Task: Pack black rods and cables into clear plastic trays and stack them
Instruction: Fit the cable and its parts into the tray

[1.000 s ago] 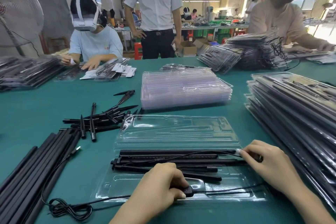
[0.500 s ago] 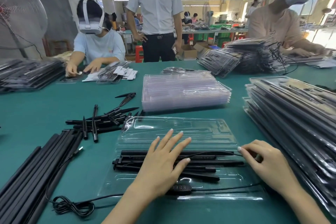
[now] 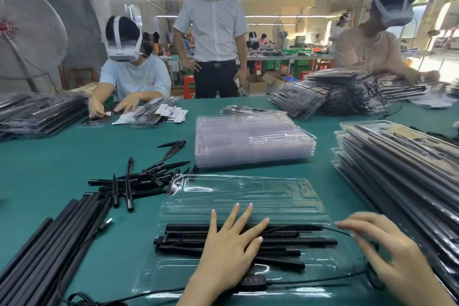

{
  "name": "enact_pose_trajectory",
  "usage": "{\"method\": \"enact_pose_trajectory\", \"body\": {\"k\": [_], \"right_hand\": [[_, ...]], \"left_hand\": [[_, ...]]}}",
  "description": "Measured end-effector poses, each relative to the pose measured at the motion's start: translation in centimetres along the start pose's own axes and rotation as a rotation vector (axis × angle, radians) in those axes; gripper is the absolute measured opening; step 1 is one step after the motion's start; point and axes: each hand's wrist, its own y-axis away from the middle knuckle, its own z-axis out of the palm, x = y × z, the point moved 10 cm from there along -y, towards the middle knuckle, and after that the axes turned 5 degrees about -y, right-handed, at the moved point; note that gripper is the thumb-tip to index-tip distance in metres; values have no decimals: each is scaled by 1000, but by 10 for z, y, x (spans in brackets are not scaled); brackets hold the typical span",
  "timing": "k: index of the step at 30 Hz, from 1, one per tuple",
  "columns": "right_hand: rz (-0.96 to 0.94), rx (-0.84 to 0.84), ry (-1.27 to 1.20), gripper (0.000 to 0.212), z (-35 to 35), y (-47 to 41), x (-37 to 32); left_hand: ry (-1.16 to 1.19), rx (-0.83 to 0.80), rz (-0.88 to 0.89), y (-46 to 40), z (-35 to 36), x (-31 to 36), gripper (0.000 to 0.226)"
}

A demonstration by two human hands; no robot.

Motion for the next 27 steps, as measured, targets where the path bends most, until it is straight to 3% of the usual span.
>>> {"method": "enact_pose_trajectory", "body": {"k": [3, 6, 15, 18, 23, 27], "right_hand": [[-162, -175, 209, 52, 9, 16, -21], [-133, -303, 403, 50, 18, 28, -13], [-252, -264, 468, 43, 3, 23, -10], [-39, -183, 263, 36, -21, 22, 4], [389, 97, -138, 42, -27, 31, 30], [722, 97, -573, 11, 2, 32, 55]], "left_hand": [[6, 7, 5, -1, 1, -1, 40], [-1, 6, 6, -1, 1, -1, 42], [-1, -25, -18, 1, -1, -4, 43], [6, -38, -26, 1, -1, -3, 43], [15, -37, -27, 3, -1, -2, 42], [78, -24, -45, 2, -4, -1, 40]]}}
